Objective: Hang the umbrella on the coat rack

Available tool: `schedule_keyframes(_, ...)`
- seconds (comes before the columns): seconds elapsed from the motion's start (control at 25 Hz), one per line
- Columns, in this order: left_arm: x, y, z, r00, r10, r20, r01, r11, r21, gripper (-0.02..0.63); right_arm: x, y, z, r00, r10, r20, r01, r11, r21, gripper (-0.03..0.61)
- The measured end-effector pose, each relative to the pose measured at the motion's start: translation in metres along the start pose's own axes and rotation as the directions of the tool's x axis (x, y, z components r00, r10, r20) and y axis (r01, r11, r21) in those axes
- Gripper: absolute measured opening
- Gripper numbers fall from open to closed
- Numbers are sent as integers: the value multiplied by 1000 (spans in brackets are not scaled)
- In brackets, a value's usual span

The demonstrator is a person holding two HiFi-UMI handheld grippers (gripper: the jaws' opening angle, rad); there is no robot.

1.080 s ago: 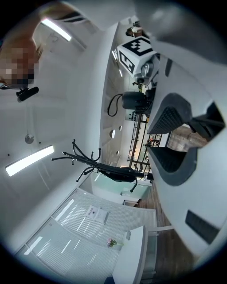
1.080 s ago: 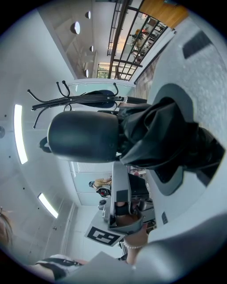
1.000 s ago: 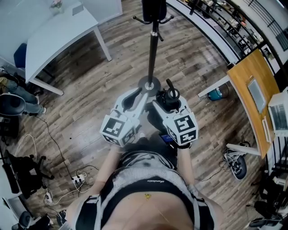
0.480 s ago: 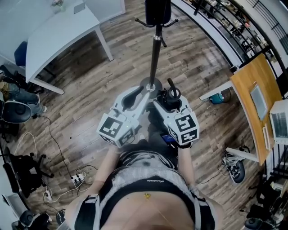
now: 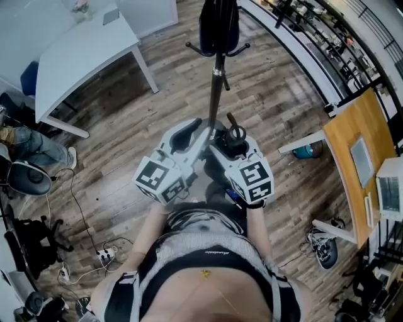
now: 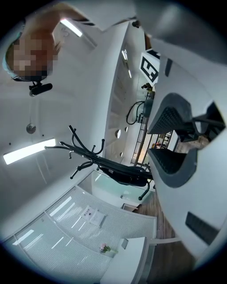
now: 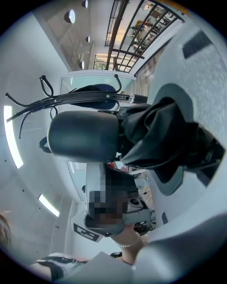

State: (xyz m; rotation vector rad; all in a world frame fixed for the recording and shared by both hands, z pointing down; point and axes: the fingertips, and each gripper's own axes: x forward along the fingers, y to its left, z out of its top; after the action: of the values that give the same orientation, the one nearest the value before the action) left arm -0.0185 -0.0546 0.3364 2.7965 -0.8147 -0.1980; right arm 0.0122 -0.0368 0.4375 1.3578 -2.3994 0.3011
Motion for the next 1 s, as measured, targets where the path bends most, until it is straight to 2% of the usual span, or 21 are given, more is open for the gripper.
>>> schedule_keyframes(0.24, 19, 15, 2, 999, 30, -15, -30, 999, -10, 79, 21, -21, 1, 999, 36, -17, -36, 999, -9, 239)
schedule_keyframes(0.52, 34, 14, 19, 1000, 7, -12, -7, 999, -47, 91, 34, -28, 2, 996, 85, -29, -85, 996, -15, 239)
schedule_keyframes(0.72, 47, 11, 26, 998, -59, -13, 57, 992, -116, 93, 40, -32, 5, 993, 116, -37, -118, 993, -32, 239)
schedule_keyframes(1.0, 71, 5, 24, 986, -167, -8, 160, 956, -244, 92, 43, -46, 6, 987, 150, -51, -153, 986, -60, 239)
